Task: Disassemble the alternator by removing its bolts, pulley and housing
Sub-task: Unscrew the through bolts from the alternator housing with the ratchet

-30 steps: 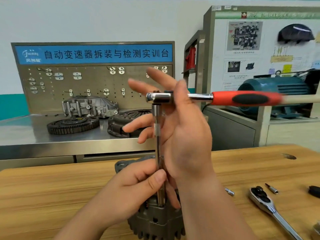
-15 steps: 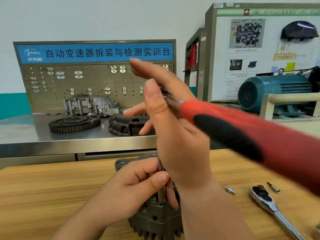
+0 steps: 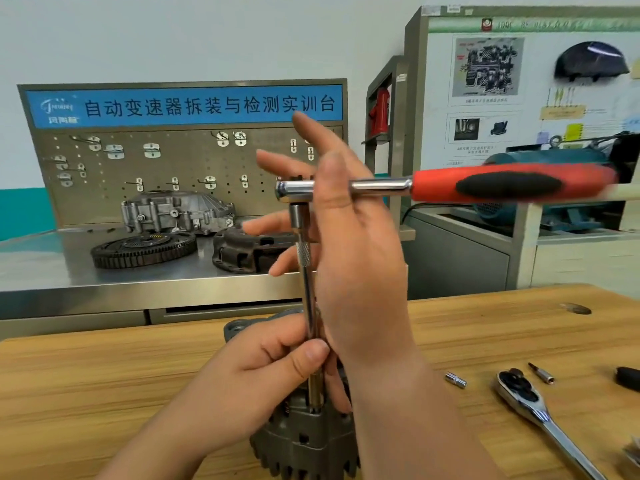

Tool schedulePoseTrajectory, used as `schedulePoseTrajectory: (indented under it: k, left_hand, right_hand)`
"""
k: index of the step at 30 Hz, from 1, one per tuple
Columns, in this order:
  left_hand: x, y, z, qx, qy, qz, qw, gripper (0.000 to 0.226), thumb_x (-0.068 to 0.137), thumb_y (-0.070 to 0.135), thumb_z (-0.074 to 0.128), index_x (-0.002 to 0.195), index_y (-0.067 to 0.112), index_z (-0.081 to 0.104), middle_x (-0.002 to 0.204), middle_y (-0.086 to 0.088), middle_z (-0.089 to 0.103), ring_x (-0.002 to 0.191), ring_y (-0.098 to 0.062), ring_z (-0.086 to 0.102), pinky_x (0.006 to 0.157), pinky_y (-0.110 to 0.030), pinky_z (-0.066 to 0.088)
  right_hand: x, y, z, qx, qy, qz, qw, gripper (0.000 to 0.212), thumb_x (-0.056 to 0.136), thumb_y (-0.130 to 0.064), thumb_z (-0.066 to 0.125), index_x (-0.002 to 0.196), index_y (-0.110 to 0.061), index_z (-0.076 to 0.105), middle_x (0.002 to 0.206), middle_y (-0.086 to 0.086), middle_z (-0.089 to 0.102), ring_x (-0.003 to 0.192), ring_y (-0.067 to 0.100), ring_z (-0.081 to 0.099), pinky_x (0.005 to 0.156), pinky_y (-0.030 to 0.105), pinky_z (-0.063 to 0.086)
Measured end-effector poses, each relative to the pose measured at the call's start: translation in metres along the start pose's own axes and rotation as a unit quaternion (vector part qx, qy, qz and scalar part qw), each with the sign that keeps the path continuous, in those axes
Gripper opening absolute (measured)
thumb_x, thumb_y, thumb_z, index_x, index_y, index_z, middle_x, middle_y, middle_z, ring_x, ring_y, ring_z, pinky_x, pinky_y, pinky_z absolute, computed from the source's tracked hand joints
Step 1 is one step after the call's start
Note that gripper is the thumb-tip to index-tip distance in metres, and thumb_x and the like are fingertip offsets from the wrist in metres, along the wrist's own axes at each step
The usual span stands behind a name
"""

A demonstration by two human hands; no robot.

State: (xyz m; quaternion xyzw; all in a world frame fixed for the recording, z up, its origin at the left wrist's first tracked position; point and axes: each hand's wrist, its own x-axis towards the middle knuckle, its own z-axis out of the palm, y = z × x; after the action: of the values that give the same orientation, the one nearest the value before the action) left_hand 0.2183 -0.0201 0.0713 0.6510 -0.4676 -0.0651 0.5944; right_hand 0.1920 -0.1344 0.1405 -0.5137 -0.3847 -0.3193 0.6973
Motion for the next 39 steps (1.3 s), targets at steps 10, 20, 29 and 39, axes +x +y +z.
schedulePoseTrajectory:
  k: [10,20,29,39]
  left_hand:
    - [0.0,0.006,0.003,-0.012,0.0,-0.003,1.0,0.037,0.089,0.05,0.057,0.104,0.018,0.067,0.091,-0.007,0.073,0.085,-0.006,0.069,0.075,-0.015,0.051]
    - [0.0,0.005,-0.001,-0.024,-0.019,-0.014,0.999,0.032,0.088,0.047,0.061,0.108,0.023,0.068,0.099,0.002,0.074,0.089,-0.011,0.07,0.079,-0.017,0.051]
    - [-0.001,0.005,0.001,-0.022,0.004,-0.016,1.0,0.031,0.084,0.05,0.066,0.103,0.026,0.071,0.085,-0.007,0.075,0.079,-0.012,0.071,0.074,-0.019,0.052]
    - [-0.001,0.008,-0.001,-0.022,-0.03,-0.024,0.999,0.025,0.091,0.046,0.058,0.097,0.025,0.071,0.086,0.006,0.074,0.082,-0.006,0.069,0.074,-0.014,0.051]
  right_hand:
    - [0.0,-0.001,0.0,0.062,-0.019,0.045,0.997,0.035,0.099,-0.038,0.036,0.126,-0.026,0.053,0.119,0.005,0.066,0.066,0.018,0.068,0.047,0.022,0.048]
    - [0.0,-0.001,-0.002,0.053,-0.019,0.076,0.995,0.033,0.098,-0.04,0.039,0.121,-0.026,0.057,0.109,0.006,0.07,0.07,0.018,0.067,0.046,0.02,0.049]
    - [-0.001,-0.004,0.001,0.043,-0.075,0.061,0.994,0.031,0.097,-0.035,0.039,0.126,-0.033,0.05,0.124,0.006,0.064,0.073,0.022,0.068,0.047,0.024,0.049]
    - [0.001,0.004,-0.006,0.143,-0.053,0.141,0.978,0.06,0.092,-0.059,0.028,0.137,-0.025,0.048,0.101,0.007,0.073,0.061,0.017,0.067,0.045,0.02,0.049]
